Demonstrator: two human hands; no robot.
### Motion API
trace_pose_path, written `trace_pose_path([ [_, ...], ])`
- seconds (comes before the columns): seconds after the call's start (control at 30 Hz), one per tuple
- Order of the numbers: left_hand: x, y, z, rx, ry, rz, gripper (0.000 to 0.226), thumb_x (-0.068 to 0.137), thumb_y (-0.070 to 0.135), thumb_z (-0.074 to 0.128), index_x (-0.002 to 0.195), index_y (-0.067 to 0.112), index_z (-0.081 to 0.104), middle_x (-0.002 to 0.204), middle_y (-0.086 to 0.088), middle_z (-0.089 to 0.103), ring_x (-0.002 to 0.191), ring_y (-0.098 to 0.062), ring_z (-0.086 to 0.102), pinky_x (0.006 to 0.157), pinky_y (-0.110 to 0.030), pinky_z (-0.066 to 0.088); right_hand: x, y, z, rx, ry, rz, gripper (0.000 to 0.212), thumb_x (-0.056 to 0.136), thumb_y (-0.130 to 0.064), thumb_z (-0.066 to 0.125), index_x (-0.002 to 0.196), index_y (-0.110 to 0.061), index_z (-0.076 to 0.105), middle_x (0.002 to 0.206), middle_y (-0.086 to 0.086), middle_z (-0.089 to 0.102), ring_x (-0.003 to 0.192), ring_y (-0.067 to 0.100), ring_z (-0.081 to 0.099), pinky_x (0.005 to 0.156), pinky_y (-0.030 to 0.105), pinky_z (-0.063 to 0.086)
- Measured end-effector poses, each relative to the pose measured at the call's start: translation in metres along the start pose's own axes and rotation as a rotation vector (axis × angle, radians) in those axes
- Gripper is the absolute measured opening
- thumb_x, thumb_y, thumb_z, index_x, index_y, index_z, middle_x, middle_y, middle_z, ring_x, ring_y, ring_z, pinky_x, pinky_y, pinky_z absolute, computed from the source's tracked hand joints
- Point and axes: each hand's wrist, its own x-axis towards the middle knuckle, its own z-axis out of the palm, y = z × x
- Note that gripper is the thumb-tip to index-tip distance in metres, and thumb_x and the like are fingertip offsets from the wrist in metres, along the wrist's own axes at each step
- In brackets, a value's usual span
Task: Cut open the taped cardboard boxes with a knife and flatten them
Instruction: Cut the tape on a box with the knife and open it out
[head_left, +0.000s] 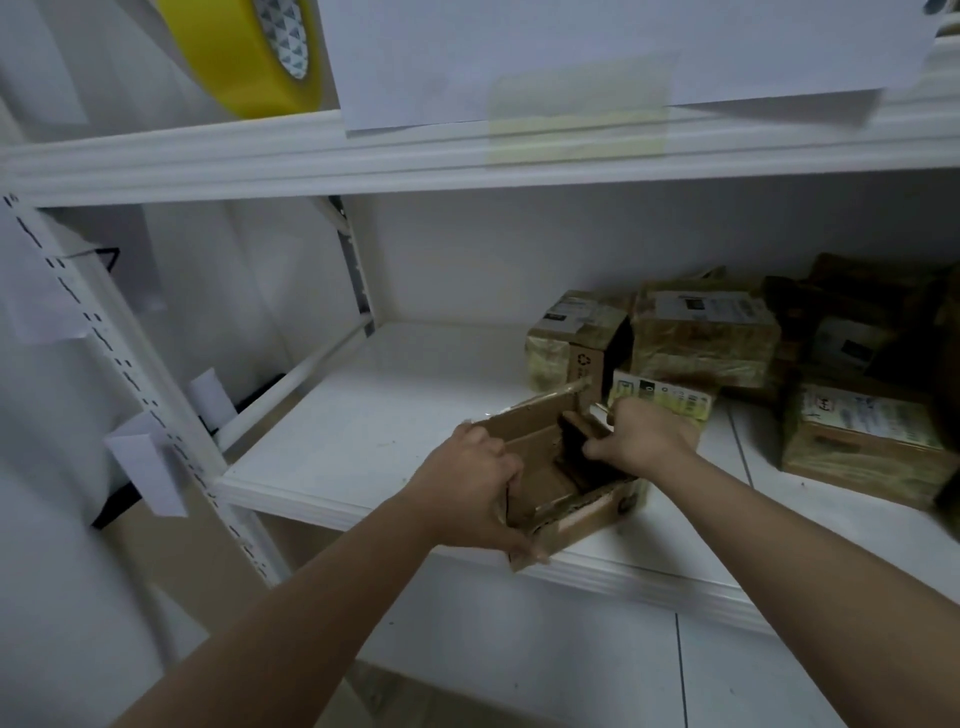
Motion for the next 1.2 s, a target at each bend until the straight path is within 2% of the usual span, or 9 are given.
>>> trace_pose_path([
  [0.23, -0.017, -0.017, 0.007, -0.304, 0.247, -0.267, 0.04, 0.082, 0.063, 0.052, 0.058, 0.034, 0.038, 0.053, 0.014, 0.039, 0.055, -0.007, 0.039, 0.074, -0.027, 0.039, 0.01, 0.038, -0.008, 0.971, 0.089, 0.286, 0.026, 0.082, -0.025, 0.07, 0.085, -0.002, 0.059, 0.076, 0.009, 0.058, 0.07, 0.021, 0.054, 0.059, 0.031, 0.044],
  [0.63, -0.006, -0.034, -0.005, -0.685, 0.28, -0.644, 0.019, 0.085, 0.039, 0.07, 0.075, 0.023, 0.065, 0.055, 0.006, 0.058, 0.054, -0.008, 0.054, 0.057, -0.027, 0.041, 0.005, 0.028, -0.018, 1.139, 0.16, 0.221, 0.041, 0.085, -0.053, 0.06, 0.088, -0.014, 0.052, 0.063, -0.002, 0.048, 0.055, 0.011, 0.04, 0.052, 0.027, 0.031],
  [0.8, -0.004, -0.05, -0.001, -0.505, 0.271, -0.811, 0.059, 0.081, 0.039, 0.074, 0.131, 0.015, 0.054, 0.116, -0.007, 0.059, 0.108, -0.026, 0.056, 0.089, -0.036, 0.048, 0.002, 0.025, -0.001, 1.059, 0.08, 0.082, 0.041, 0.089, -0.047, 0.059, 0.112, -0.012, 0.056, 0.09, 0.007, 0.069, 0.069, 0.011, 0.052, 0.063, 0.028, 0.037],
  [0.93, 0.017, -0.022, -0.019, -0.221, 0.403, -0.538, 0.057, 0.09, 0.048, 0.057, 0.138, 0.019, 0.05, 0.136, -0.011, 0.052, 0.127, -0.03, 0.044, 0.104, -0.042, 0.033, 0.001, 0.023, 0.006, 1.07, 0.051, 0.124, 0.023, 0.094, -0.029, 0.054, 0.103, -0.008, 0.057, 0.078, 0.009, 0.06, 0.059, 0.015, 0.045, 0.056, 0.027, 0.032],
  [0.97, 0.023, -0.011, -0.021, -0.207, 0.361, -0.426, 0.061, 0.088, 0.056, 0.048, 0.138, 0.022, 0.05, 0.139, -0.009, 0.051, 0.13, -0.029, 0.042, 0.105, -0.042, 0.031, 0.003, 0.025, 0.011, 1.076, 0.044, 0.151, 0.031, 0.093, -0.022, 0.054, 0.112, 0.003, 0.054, 0.077, 0.012, 0.054, 0.056, 0.018, 0.042, 0.054, 0.027, 0.03],
  [1.0, 0.028, -0.001, -0.02, -0.196, 0.264, -0.333, 0.067, 0.086, 0.064, 0.038, 0.141, 0.026, 0.046, 0.145, -0.007, 0.046, 0.136, -0.027, 0.036, 0.108, -0.044, 0.026, 0.004, 0.025, 0.016, 1.06, 0.021, 0.166, 0.006, 0.091, -0.015, 0.053, 0.086, -0.011, 0.054, 0.076, 0.012, 0.047, 0.055, 0.019, 0.038, 0.053, 0.028, 0.027],
  [1.03, 0.032, 0.007, -0.014, -0.176, 0.133, -0.27, 0.071, 0.085, 0.07, 0.031, 0.145, 0.032, 0.038, 0.152, -0.003, 0.036, 0.143, -0.025, 0.025, 0.112, -0.048, 0.019, 0.006, 0.026, 0.022, 1.065, -0.001, 0.193, 0.022, 0.088, -0.009, 0.051, 0.08, -0.017, 0.033, 0.076, 0.011, 0.043, 0.055, 0.02, 0.036, 0.052, 0.029, 0.025],
  [1.1, 0.034, 0.008, 0.004, -0.164, -0.142, -0.276, 0.063, 0.093, 0.066, 0.028, 0.15, 0.043, 0.018, 0.161, 0.005, 0.014, 0.149, -0.021, 0.004, 0.117, -0.053, 0.006, 0.006, 0.03, 0.035, 1.011, -0.055, 0.212, 0.018, 0.086, 0.0, 0.046, 0.072, -0.012, 0.041, 0.073, 0.012, 0.045, 0.055, 0.021, 0.04, 0.05, 0.029, 0.028],
  [1.2, 0.036, -0.012, 0.01, -0.386, -0.21, -0.367, 0.053, 0.098, 0.054, 0.035, 0.148, 0.05, 0.015, 0.161, 0.013, 0.007, 0.149, -0.014, 0.001, 0.12, -0.049, 0.005, 0.001, 0.034, 0.05, 1.045, -0.092, 0.23, 0.021, 0.093, -0.003, 0.044, 0.075, -0.01, 0.05, 0.072, 0.014, 0.057, 0.054, 0.023, 0.048, 0.05, 0.028, 0.037],
])
